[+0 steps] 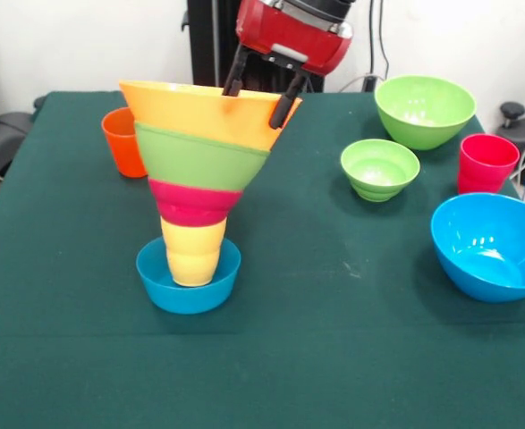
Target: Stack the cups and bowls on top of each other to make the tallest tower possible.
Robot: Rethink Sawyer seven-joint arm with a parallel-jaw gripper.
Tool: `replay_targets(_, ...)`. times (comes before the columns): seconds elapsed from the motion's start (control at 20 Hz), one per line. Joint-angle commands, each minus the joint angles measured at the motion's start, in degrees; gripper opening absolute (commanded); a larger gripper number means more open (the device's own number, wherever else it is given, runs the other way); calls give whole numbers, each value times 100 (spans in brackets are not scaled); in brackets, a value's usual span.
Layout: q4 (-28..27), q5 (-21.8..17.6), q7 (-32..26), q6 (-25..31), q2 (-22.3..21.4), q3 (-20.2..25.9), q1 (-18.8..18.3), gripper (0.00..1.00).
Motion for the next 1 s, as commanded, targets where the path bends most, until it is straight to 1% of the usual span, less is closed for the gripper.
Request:
replay_targets(0.05, -80, -52, 89, -517, 89, 642, -398, 100)
replay_targets(0.15, -57, -54, 30, -579, 92, 710, -488, 100)
replay_targets(0.4, 12, -74, 171, -716, 114, 680, -474, 100)
replay_targets(0.55, -2, -68, 171, -813, 188, 744, -534, 100)
replay_targets(1.0, 70, 48, 180, -864, 232, 928, -614, 100)
